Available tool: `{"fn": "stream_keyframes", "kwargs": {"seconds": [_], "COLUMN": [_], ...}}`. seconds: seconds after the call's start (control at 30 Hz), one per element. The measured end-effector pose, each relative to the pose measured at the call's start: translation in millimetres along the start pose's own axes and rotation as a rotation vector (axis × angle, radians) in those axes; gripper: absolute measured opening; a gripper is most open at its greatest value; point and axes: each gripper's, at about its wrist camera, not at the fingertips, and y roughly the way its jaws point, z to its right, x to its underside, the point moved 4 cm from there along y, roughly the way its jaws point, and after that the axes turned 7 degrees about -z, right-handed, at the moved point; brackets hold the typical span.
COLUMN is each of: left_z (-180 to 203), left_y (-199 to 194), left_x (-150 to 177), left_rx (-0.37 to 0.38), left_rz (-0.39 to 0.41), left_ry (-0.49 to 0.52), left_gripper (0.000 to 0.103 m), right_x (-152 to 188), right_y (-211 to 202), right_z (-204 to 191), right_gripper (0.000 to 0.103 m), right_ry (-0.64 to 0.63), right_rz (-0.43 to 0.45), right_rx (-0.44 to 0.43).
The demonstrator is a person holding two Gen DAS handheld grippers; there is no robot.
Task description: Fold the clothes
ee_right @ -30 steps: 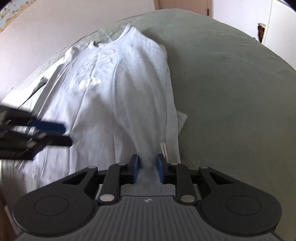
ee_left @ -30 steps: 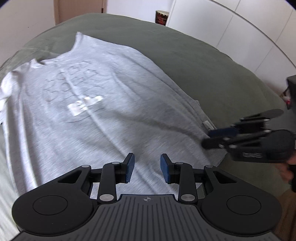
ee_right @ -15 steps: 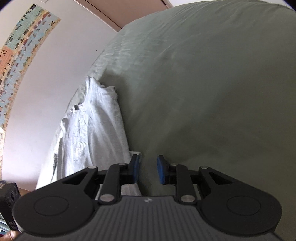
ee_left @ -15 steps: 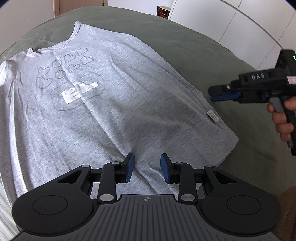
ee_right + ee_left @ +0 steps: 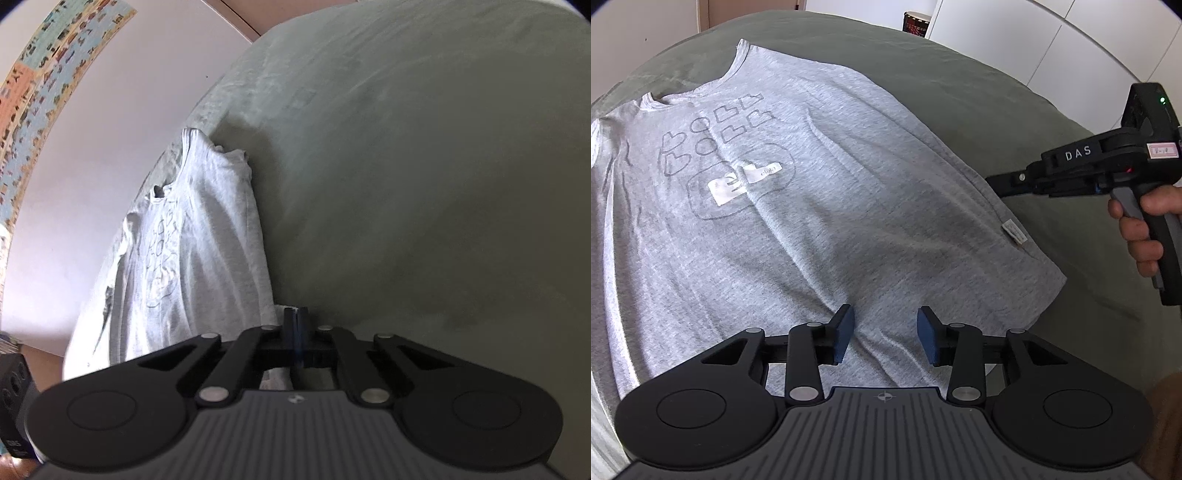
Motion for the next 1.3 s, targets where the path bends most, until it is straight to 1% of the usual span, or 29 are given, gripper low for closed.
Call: {"fn": "stream_keyframes", "kwargs": {"seconds": [0.03, 0.1, 0.17, 0.2, 0.23, 0.3, 0.33, 0.4, 0.43, 0.5, 0.57, 0.63, 0.67, 0.7, 0.83, 0.9, 0.93, 0.97, 1.03, 1.07, 1.17, 1.23, 1.27, 1.3], "left_z": [0.2, 0.8, 1.1, 1.0, 0.6, 0.1, 0.0, 0.1, 0.7, 2.1, 3.6, 6.4, 7.7, 8.6, 13.9, 15.7, 16.2, 16.3, 16.6, 16.9, 17.2, 15.4, 13.7, 12.2], "left_y": [0.1, 0.5, 0.9, 0.9, 0.9, 0.8, 0.8, 0.7, 0.5, -0.5, -2.0, -5.2, -7.4, -9.6, -19.1, -21.0, -21.1, -20.1, -17.8, -16.5, -11.3, -4.6, -1.6, 0.8], "left_x": [0.3, 0.6, 0.4, 0.4, 0.5, 0.8, 0.8, 0.7, 0.4, 0.1, -0.6, -3.2, -5.3, -7.2, -17.8, -22.8, -24.6, -24.9, -25.4, -25.1, -22.7, -20.1, -18.8, -17.5], "left_rx": [-0.001, -0.002, -0.003, -0.002, 0.001, 0.005, 0.006, 0.007, 0.005, 0.0, -0.004, -0.005, -0.004, -0.002, 0.011, 0.012, 0.012, 0.012, 0.012, 0.011, 0.012, 0.007, 0.005, 0.003], "left_rz": [0.001, 0.002, 0.002, 0.002, 0.004, 0.005, 0.005, 0.005, 0.004, 0.004, 0.007, 0.012, 0.017, 0.023, 0.058, 0.07, 0.073, 0.071, 0.066, 0.063, 0.05, 0.037, 0.03, 0.026], "left_ry": [0.001, 0.002, 0.002, 0.0, -0.004, -0.007, -0.008, -0.008, -0.006, 0.0, 0.005, 0.013, 0.015, 0.016, 0.022, 0.021, 0.021, 0.02, 0.017, 0.016, 0.017, 0.015, 0.011, 0.008], "left_gripper": [0.037, 0.037, 0.037, 0.037, 0.037, 0.037, 0.037, 0.037, 0.037, 0.038, 0.038, 0.038, 0.038, 0.038, 0.038, 0.038, 0.038, 0.038, 0.038, 0.038, 0.038, 0.038, 0.038, 0.038], "right_x": [-2.2, -15.3, -30.1, -41.4, -47.6, -57.3, -58.3, -49.5, -45.3, -32.8, -25.3, -18.0, -13.7, -10.9, -7.3, -7.0, -7.0, -6.6, -6.0, -7.0, -8.7, -8.7, -8.7, -8.6], "right_y": [-2.1, -11.9, -21.1, -28.1, -32.6, -39.5, -40.5, -37.3, -37.0, -30.1, -24.2, -18.6, -16.9, -16.3, -13.8, -8.5, -6.9, -4.4, 1.4, 4.4, 6.4, 4.0, 3.0, 1.6], "right_z": [-1.4, -6.1, -7.8, -8.2, -7.6, -6.0, -6.2, -10.2, -10.0, -1.8, 5.1, 10.2, 13.4, 16.1, 25.5, 28.7, 28.9, 28.2, 28.0, 28.9, 33.2, 36.8, 38.9, 41.5], "right_gripper": [0.0, 0.0, 0.0, 0.0, 0.0, 0.001, 0.002, 0.008, 0.008, 0.008, 0.01, 0.02, 0.027, 0.027, 0.027, 0.026, 0.025, 0.02, 0.017, 0.01, 0.009, 0.005, 0.002, 0.002], "right_ry": [-0.014, -0.081, -0.118, -0.128, -0.124, -0.083, -0.078, -0.146, -0.163, -0.144, -0.11, -0.082, -0.071, -0.059, -0.005, 0.024, 0.03, 0.035, 0.058, 0.079, 0.126, 0.147, 0.16, 0.175], "right_rz": [0.01, 0.042, 0.068, 0.082, 0.085, 0.012, -0.003, -0.045, -0.059, -0.099, -0.111, -0.125, -0.132, -0.135, -0.134, -0.146, -0.149, -0.152, -0.153, -0.151, -0.137, -0.119, -0.112, -0.105], "right_rx": [0.022, 0.125, 0.186, 0.203, 0.194, 0.062, 0.04, 0.08, 0.088, 0.055, 0.011, -0.034, -0.05, -0.068, -0.138, -0.191, -0.205, -0.219, -0.25, -0.263, -0.293, -0.31, -0.321, -0.333]}}
